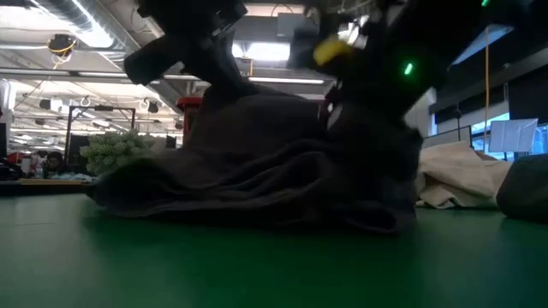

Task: Fold Laundry from Bin
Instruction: Fold the gray short

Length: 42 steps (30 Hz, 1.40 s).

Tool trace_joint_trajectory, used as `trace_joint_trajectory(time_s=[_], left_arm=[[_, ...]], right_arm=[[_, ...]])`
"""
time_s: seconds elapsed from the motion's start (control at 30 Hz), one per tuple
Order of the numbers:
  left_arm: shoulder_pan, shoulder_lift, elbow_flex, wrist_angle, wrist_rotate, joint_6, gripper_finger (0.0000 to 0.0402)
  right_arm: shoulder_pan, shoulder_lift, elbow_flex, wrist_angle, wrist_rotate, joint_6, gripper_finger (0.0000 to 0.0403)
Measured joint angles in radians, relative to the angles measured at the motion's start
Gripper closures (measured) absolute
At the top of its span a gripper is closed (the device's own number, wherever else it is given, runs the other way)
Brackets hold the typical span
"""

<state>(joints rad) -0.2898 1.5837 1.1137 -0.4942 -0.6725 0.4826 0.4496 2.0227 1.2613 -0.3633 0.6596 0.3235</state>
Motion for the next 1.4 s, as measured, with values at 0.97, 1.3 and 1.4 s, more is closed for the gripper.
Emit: trace_joint_trajectory(time_s=[0.97, 1.3, 1.4], left_arm=[[-0.217, 0.084, -0.007, -0.095, 0.068, -0.149, 0.0401], [-0.231, 0.095, -0.007, -0.07, 0.14, -0.166, 0.0401], [-0.23, 0.11, -0.007, -0.068, 0.18, -0.167, 0.0401]], right_arm=[[-0.042, -0.112, -0.002, -0.125, -0.025, -0.021, 0.0394], [0.05, -0.277, 0.0, -0.05, 0.026, -0.044, 0.0394], [0.022, -0.281, 0.0, 0.022, 0.093, -0.073, 0.0399]])
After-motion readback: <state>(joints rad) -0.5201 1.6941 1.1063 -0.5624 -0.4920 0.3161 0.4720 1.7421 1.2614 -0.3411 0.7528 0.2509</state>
